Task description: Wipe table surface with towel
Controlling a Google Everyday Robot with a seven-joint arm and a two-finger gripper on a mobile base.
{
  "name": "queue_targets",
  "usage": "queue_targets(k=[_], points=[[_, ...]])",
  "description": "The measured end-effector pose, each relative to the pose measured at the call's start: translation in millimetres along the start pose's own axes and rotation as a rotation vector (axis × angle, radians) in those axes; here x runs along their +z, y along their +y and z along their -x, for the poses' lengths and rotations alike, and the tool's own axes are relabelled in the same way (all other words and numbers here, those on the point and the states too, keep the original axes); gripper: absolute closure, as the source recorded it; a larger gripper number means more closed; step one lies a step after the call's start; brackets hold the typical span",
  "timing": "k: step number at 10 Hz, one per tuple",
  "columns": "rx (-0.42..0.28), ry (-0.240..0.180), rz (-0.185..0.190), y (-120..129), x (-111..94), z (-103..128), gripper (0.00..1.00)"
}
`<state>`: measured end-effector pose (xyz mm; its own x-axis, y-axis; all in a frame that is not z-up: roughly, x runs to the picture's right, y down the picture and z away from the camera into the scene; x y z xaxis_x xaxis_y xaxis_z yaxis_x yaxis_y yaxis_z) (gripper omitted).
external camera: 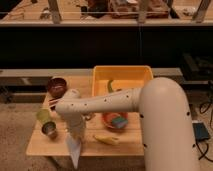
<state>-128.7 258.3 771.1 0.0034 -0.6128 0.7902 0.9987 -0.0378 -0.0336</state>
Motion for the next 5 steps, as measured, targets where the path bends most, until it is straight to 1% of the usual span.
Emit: queue_targets(k=[2,3,4,5], points=[[0.043,0.000,0.009,31,5,-2,1.00],[0.077,0.005,0.012,47,5,-7,1.00],[0.129,0.017,0.010,67,1,-17,1.00],[0.169,0.028,0.009,78,-4,-30,1.00]])
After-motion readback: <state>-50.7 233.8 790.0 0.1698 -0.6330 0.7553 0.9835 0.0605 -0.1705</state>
